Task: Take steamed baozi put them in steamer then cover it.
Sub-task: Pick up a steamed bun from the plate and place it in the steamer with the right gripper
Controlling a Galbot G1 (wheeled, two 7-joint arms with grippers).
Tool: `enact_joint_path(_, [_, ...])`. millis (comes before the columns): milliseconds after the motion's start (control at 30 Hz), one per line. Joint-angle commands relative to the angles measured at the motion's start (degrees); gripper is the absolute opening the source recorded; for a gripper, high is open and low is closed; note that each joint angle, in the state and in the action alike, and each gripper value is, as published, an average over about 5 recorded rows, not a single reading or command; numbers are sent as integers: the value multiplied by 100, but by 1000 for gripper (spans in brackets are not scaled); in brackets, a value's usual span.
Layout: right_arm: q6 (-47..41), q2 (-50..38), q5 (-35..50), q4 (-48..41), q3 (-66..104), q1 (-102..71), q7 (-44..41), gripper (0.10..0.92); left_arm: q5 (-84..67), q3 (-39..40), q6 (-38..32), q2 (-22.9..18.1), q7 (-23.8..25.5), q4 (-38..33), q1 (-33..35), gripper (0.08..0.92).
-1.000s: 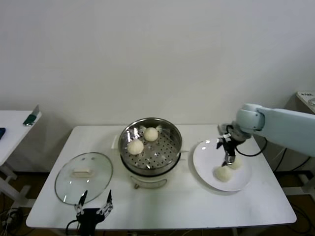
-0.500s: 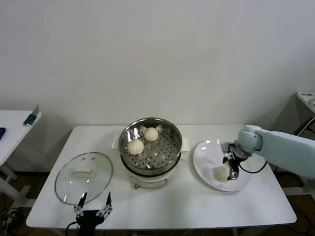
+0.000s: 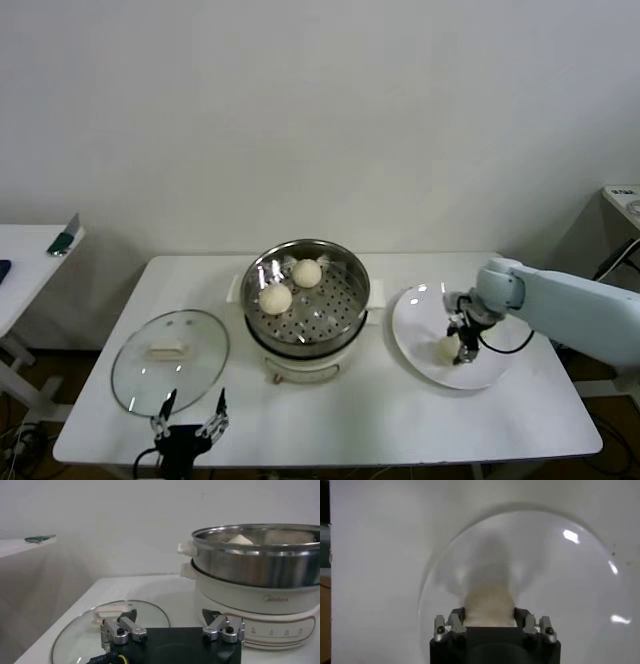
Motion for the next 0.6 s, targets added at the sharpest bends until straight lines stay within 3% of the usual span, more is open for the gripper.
enact_joint_path(33, [2010, 946, 161, -183, -1100, 2942, -696, 653, 38, 34, 6, -3, 4, 6, -7, 823])
enact_joint_path(167, [2951, 1705, 234, -65, -800, 3560, -808, 653, 47, 38, -5, 1, 1, 35, -23, 823])
enact_joint_path(367, [3379, 2614, 209, 1139, -553, 3630, -749, 646, 43, 10, -7, 16, 4, -8, -6, 823])
enact_joint_path(600, [3712, 3231, -847, 1869, -632, 2853, -490, 645, 11, -32, -23, 0, -7, -66, 40, 823])
